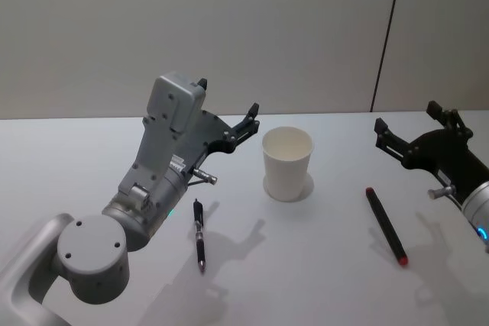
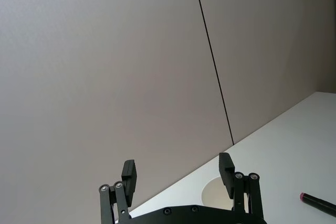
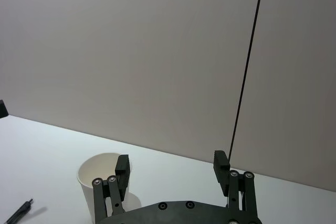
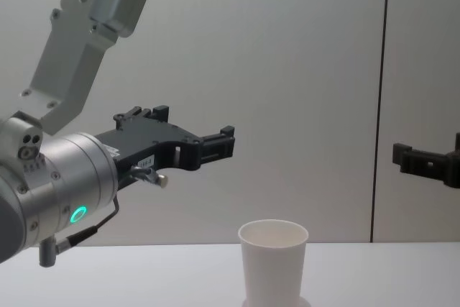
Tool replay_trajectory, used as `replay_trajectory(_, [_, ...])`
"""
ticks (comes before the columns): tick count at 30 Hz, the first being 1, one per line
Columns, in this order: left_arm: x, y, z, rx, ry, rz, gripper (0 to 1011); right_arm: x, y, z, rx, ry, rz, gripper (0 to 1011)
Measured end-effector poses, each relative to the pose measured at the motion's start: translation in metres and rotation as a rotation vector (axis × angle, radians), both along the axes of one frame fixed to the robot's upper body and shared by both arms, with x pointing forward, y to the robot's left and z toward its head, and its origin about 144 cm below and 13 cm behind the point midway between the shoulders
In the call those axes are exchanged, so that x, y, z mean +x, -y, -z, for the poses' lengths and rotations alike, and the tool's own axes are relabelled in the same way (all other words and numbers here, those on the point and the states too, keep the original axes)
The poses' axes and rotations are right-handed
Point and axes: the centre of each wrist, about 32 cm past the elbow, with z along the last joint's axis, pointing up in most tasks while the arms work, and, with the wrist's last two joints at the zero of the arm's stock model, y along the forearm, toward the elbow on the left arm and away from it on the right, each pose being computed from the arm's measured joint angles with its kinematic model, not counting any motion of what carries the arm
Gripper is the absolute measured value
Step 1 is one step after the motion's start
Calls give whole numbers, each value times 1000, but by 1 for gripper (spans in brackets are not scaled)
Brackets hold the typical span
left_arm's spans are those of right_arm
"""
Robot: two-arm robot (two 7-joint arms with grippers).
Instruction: Place the pen into the pen holder.
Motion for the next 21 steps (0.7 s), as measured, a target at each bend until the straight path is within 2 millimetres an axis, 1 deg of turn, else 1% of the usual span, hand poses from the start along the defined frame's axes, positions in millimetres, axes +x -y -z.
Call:
replay_trajectory(10, [0, 0, 0, 0, 0, 0, 1004, 18, 11, -10, -58, -92, -4, 1001])
replay_trajectory(21, [0, 0, 0, 0, 0, 0, 1004, 32, 17, -19, -117, -212, 13, 1002])
